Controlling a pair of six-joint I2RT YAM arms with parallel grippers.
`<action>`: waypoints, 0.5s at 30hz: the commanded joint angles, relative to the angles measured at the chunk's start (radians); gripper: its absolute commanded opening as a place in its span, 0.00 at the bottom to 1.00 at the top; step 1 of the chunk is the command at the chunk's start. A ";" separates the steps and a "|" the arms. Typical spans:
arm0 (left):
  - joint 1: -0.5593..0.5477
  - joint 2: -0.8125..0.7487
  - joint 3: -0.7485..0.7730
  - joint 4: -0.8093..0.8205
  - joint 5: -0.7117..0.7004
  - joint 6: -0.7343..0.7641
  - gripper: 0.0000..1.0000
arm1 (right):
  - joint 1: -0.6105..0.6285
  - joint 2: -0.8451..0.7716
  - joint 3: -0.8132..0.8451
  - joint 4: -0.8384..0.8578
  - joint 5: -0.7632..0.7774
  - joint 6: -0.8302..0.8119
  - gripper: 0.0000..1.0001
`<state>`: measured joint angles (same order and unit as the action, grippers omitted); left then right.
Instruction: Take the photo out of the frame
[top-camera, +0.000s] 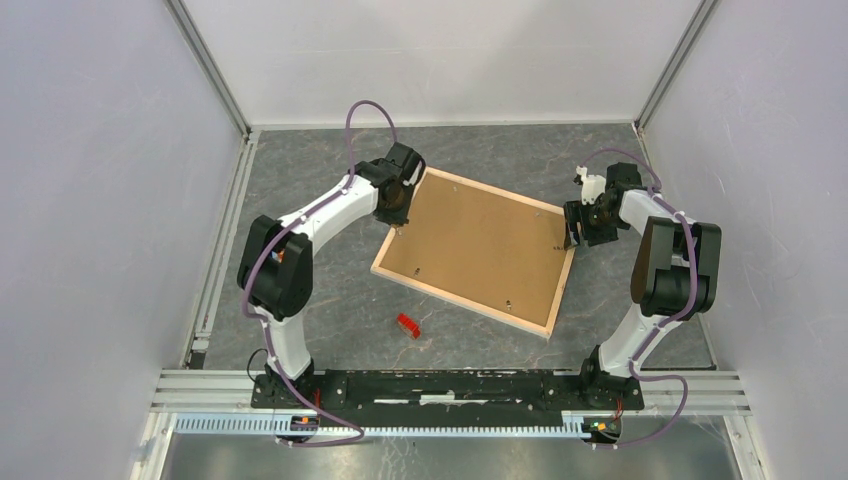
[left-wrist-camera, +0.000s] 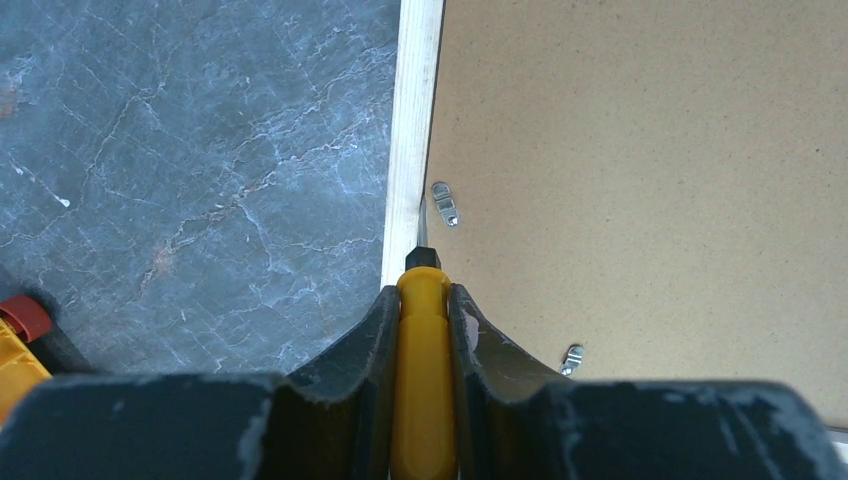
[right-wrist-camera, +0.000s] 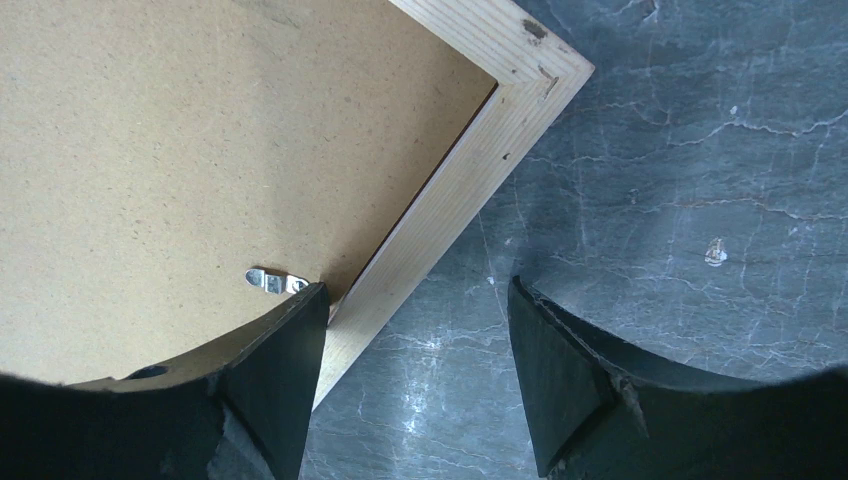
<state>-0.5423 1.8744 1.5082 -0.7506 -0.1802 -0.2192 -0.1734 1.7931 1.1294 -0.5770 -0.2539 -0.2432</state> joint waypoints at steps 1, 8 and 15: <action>-0.019 0.025 0.045 0.068 0.012 0.001 0.02 | -0.005 0.002 0.006 0.030 0.005 -0.002 0.72; -0.057 0.022 0.042 0.061 -0.022 0.025 0.02 | -0.005 0.003 0.002 0.031 0.008 -0.002 0.72; -0.153 0.018 0.026 0.039 -0.151 0.077 0.02 | -0.005 0.011 0.004 0.035 0.009 0.001 0.72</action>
<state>-0.6380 1.8885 1.5211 -0.7425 -0.2829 -0.1883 -0.1734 1.7931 1.1294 -0.5770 -0.2539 -0.2432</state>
